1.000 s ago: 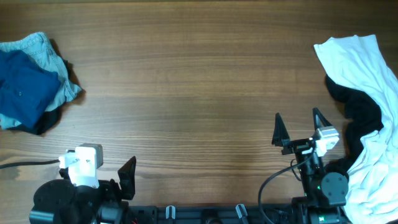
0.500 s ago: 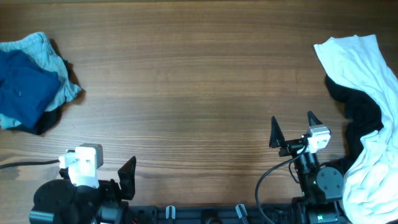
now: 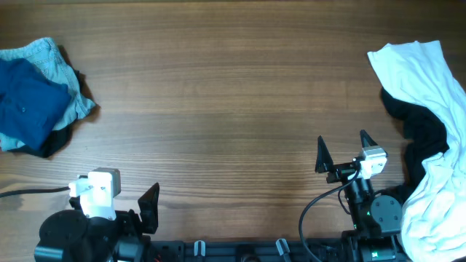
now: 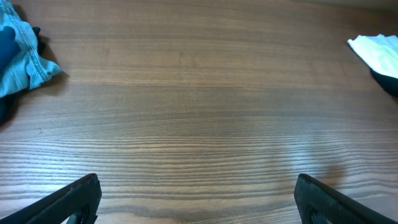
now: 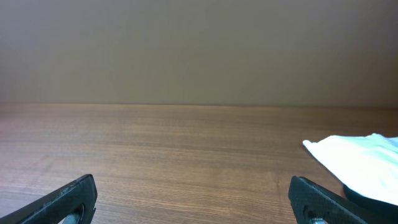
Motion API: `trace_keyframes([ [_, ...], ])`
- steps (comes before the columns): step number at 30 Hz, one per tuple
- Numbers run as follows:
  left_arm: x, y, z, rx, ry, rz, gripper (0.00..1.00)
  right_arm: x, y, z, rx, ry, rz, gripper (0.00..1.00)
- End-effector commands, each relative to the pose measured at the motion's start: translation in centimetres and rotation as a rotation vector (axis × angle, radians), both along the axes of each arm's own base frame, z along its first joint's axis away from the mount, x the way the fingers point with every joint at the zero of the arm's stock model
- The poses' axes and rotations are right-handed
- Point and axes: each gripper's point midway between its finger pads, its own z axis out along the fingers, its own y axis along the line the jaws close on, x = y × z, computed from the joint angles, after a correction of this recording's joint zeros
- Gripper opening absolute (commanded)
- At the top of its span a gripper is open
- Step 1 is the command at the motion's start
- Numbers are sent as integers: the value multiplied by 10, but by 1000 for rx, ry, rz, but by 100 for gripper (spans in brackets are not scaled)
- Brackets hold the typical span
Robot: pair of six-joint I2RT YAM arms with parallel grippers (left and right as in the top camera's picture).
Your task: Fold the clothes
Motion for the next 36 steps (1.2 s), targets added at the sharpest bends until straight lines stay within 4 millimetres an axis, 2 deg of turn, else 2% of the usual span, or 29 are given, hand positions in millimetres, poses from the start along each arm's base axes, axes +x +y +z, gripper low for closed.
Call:
trace_keyframes([
  [1,-1,6,2,0,-25,41,100,0,1,1,-13,-7,6,100],
  [5,8,25,7,5,-76,177,100,0,1,1,-13,-7,6,100],
  [7,16,30,1,4,-118,211,100,0,1,1,-13,-7,6,100],
  [12,44,26,-56,-20,-213,189,100,0,1,1,-13,-7,6,100],
  [16,71,23,-85,-36,-301,166,100,0,1,1,-13,-7,6,100],
  [17,84,22,-83,-43,-375,154,100,0,1,1,-13,-7,6,100],
  [19,97,23,-73,-45,-486,156,100,0,1,1,-13,-7,6,100],
  [23,110,27,-70,-45,-614,168,100,0,1,1,-13,-7,6,100],
  [27,114,23,-100,-50,-554,151,100,0,1,1,-13,-7,6,100],
  [36,114,23,-99,-50,-554,148,100,0,1,1,-13,-7,6,100],
])
